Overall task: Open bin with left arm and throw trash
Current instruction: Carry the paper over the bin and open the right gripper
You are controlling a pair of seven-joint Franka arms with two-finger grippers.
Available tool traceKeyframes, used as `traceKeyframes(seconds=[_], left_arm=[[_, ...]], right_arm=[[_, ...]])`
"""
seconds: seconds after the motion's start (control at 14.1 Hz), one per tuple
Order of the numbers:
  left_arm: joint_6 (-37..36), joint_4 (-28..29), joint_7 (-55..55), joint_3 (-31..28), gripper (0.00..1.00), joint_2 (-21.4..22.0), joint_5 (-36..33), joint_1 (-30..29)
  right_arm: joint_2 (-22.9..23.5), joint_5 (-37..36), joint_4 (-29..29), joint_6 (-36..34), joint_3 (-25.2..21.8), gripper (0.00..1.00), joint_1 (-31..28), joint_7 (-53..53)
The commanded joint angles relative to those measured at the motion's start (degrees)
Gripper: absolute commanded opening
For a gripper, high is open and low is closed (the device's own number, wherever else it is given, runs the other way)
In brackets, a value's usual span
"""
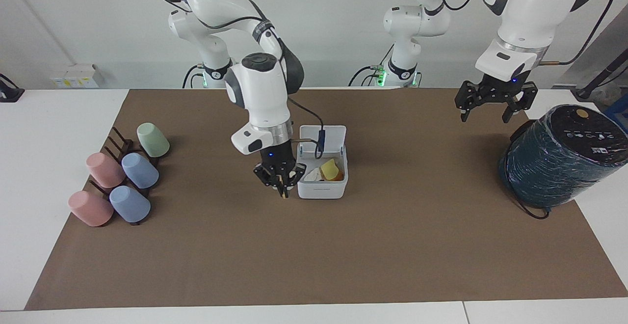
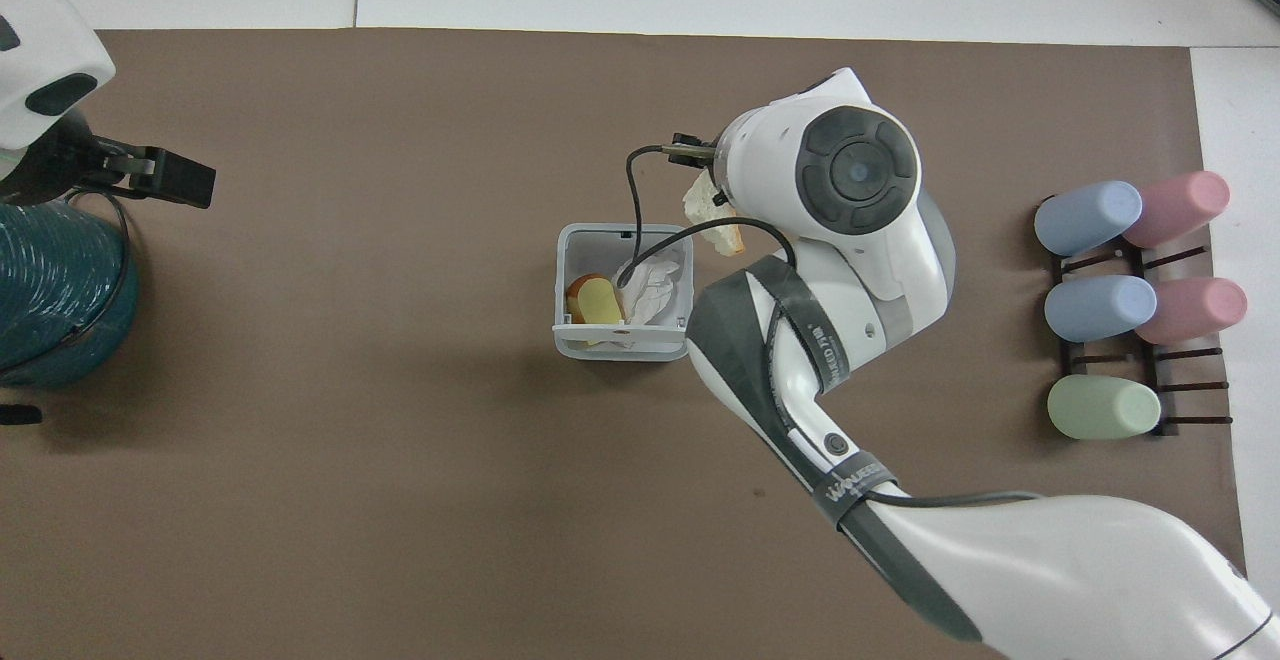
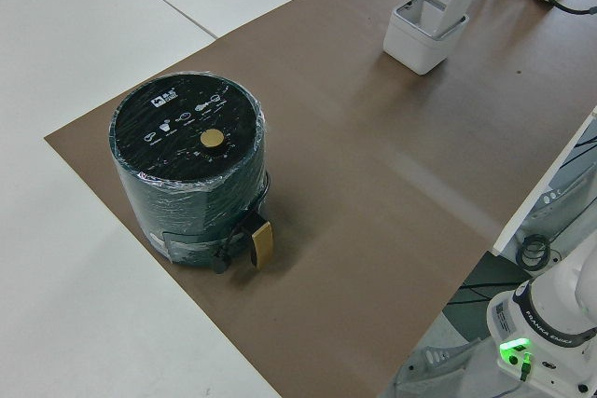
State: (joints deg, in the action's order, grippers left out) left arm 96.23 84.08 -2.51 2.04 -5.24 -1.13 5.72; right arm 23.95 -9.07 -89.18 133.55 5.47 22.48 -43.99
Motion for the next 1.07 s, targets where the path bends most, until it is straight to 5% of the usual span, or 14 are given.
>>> traceKeyframes(seconds=[0.0, 0.28, 0.43, 0.5, 0.57, 0.99], left_arm=[[2.82, 4.77, 0.22, 0.16, 1.0, 2.6, 3.41, -2.11], [1.86, 6.45, 0.4, 0.24, 1.0, 3.66, 3.41, -2.11], [1.5, 6.63, 0.4, 0.24, 1.0, 3.92, 3.33, -2.11], [0.98, 6.63, 0.4, 0.24, 1.0, 3.92, 3.33, -2.11], [0.28, 6.63, 0.4, 0.24, 1.0, 4.01, 3.33, -2.11], [-2.01, 6.63, 0.4, 0.24, 1.0, 4.19, 3.06, -2.2]], right_arm=[[0.31, -1.3, 0.51, -2.06, 0.16, 0.0, 2.73, -4.52], [-1.45, -1.3, -2.83, -2.42, 0.25, 0.0, 4.85, -4.79], [-2.06, -1.21, -4.5, -2.51, 0.25, 0.32, 5.12, -4.79], [-2.24, -1.12, -4.6, -2.51, 0.25, 0.65, 5.12, -4.88], [-2.16, -1.12, -4.42, -2.42, 0.25, 0.8, 5.2, -4.79], [-4.26, -0.68, -4.07, -3.47, 0.16, 0.82, 3.19, -4.53]])
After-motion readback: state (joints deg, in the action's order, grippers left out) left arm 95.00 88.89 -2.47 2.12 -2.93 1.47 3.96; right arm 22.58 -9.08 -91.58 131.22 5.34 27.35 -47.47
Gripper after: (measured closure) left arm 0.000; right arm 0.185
